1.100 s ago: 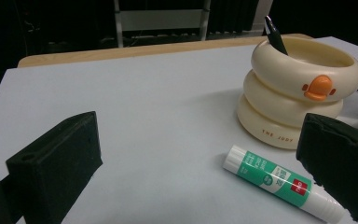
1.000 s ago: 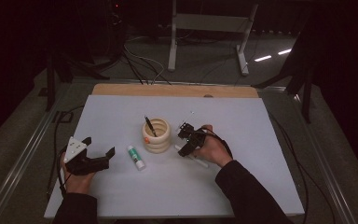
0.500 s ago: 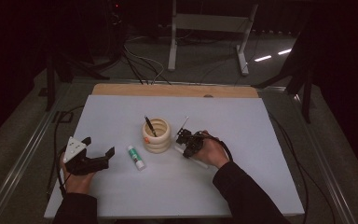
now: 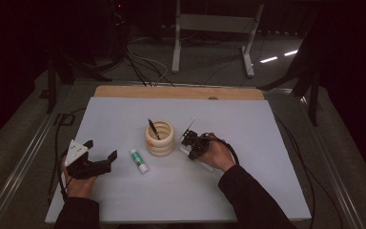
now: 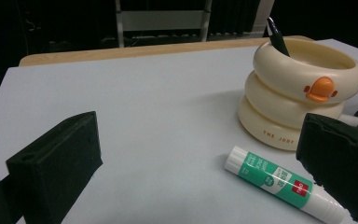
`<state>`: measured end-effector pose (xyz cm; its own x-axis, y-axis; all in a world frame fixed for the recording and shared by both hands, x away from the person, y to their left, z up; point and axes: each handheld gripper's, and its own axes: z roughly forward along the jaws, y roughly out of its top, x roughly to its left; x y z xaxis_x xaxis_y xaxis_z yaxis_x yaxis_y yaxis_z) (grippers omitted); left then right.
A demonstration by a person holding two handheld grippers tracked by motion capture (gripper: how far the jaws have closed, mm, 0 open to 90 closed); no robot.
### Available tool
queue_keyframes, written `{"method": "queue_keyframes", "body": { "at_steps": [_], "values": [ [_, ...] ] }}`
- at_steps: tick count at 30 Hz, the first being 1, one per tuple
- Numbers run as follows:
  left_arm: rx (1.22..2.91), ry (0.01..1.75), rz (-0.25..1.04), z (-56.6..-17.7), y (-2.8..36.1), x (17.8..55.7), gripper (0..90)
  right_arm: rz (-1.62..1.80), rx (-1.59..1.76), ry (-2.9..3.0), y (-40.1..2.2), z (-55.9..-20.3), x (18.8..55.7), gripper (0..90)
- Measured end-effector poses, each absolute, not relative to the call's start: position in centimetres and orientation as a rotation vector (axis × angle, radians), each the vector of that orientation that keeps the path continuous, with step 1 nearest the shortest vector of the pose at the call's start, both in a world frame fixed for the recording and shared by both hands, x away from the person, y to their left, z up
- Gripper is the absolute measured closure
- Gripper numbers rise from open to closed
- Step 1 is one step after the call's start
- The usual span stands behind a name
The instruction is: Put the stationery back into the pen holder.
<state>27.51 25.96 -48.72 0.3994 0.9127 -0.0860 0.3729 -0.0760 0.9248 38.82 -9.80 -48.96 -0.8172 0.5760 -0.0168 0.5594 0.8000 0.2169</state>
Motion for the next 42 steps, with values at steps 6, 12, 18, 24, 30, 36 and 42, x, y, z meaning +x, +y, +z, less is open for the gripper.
{"method": "queue_keyframes", "body": {
  "at_steps": [6,12,18,24,30,36,42],
  "values": [
    [1.654,1.150,0.670,-48.7,25.9,27.5,0.4,0.360,0.953,2.875,-10.1,-48.3,38.9,79.2],
    [1.653,1.151,0.669,-48.8,25.9,27.5,0.4,0.406,0.982,2.834,-10.4,-47.5,39.0,79.2],
    [1.654,1.152,0.668,-48.8,25.9,27.5,0.4,0.482,1.010,2.757,-10.7,-46.8,39.1,79.2],
    [1.653,1.151,0.668,-48.8,25.9,27.5,0.4,0.554,1.038,2.694,-10.6,-46.0,39.1,79.2],
    [1.652,1.151,0.666,-48.8,25.8,27.5,0.4,0.624,1.035,2.632,-10.5,-45.0,39.0,79.2],
    [1.651,1.150,0.666,-48.8,25.9,27.5,0.4,0.686,1.015,2.587,-10.1,-43.6,38.9,79.2],
    [1.650,1.150,0.665,-48.8,25.9,27.5,0.4,0.747,0.987,2.557,-9.4,-42.5,38.9,79.2]
  ]
}}
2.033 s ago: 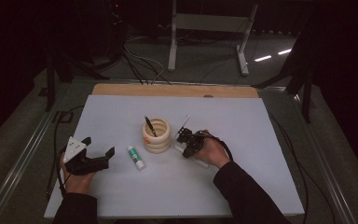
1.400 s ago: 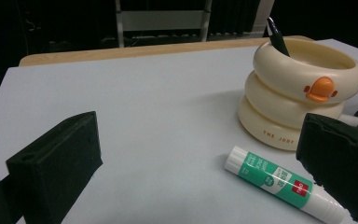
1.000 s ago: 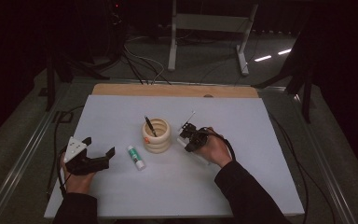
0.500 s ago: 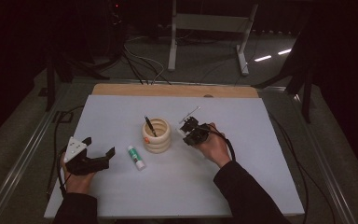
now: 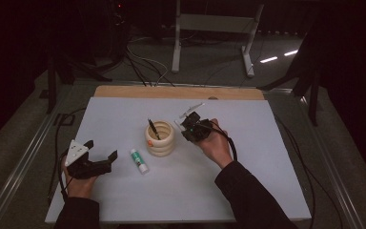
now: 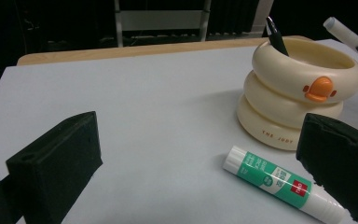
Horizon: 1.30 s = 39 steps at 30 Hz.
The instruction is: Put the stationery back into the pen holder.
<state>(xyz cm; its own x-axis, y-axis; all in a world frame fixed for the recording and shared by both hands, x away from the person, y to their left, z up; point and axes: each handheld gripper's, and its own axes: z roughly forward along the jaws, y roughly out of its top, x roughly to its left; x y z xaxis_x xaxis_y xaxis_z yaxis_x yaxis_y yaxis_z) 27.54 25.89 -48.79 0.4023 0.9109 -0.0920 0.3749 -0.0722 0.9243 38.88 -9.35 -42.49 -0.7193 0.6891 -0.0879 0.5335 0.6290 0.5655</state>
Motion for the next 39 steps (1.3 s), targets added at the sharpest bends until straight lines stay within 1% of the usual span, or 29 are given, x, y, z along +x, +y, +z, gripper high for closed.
{"method": "queue_keyframes", "body": {
  "at_steps": [14,39],
  "values": [
    [1.647,1.151,0.663,-48.8,25.9,27.6,0.4,0.825,0.951,2.511,-8.5,-40.5,39.0,79.2],
    [1.639,1.154,0.658,-48.8,26.1,27.6,0.4,0.990,0.936,2.432,-7.1,-39.0,39.2,79.1]
  ]
}}
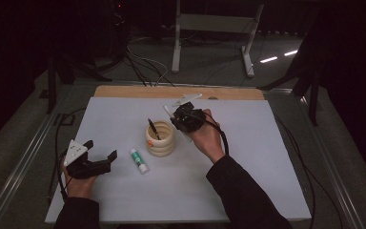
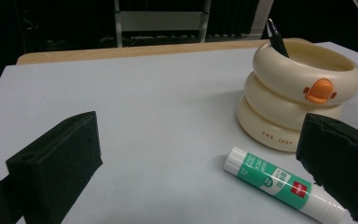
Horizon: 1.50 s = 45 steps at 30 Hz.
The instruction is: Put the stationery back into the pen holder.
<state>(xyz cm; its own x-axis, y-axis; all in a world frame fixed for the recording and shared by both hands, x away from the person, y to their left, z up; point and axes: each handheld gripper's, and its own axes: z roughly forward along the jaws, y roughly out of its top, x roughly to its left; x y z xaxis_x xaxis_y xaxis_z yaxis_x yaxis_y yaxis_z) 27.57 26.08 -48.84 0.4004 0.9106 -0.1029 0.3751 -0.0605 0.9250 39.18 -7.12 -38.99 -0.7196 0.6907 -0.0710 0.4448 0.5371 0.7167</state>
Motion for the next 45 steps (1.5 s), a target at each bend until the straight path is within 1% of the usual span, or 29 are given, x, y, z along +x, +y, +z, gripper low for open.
{"method": "queue_keyframes", "body": {
  "at_steps": [21,45],
  "values": [
    [1.640,1.152,0.657,-48.8,26.1,27.6,0.3,1.181,0.945,2.330,-6.2,-37.7,39.8,79.1],
    [1.633,1.154,0.654,-48.8,26.3,27.5,0.4,1.255,0.917,2.272,-4.3,-38.5,40.9,79.0]
  ]
}}
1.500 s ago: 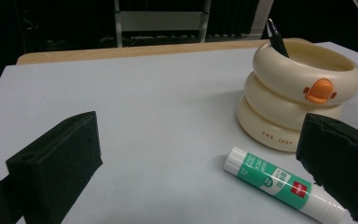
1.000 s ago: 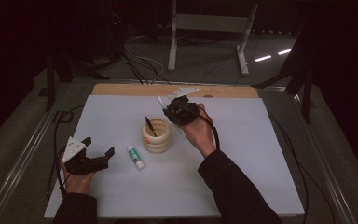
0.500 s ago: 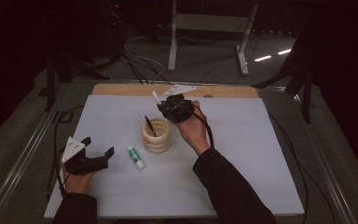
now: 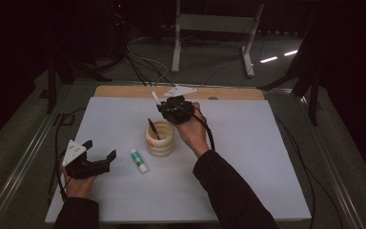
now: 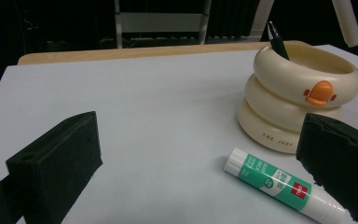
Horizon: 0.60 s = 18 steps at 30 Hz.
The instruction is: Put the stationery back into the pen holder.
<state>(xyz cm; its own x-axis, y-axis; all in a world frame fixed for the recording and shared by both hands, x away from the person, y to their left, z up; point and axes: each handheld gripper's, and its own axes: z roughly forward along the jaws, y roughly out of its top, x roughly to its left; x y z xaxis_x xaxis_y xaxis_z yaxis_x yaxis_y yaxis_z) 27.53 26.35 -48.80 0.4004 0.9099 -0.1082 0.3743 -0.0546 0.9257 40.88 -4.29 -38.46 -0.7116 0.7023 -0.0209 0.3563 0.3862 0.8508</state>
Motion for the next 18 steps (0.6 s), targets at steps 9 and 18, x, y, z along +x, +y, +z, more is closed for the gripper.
{"method": "queue_keyframes", "body": {
  "at_steps": [9,18],
  "values": [
    [1.631,1.155,0.655,-48.8,26.5,27.5,0.4,1.280,0.908,2.285,-3.4,-38.7,41.1,78.9],
    [1.626,1.158,0.656,-48.8,26.6,27.4,0.4,1.289,0.905,2.300,-2.6,-39.1,41.2,78.2]
  ]
}}
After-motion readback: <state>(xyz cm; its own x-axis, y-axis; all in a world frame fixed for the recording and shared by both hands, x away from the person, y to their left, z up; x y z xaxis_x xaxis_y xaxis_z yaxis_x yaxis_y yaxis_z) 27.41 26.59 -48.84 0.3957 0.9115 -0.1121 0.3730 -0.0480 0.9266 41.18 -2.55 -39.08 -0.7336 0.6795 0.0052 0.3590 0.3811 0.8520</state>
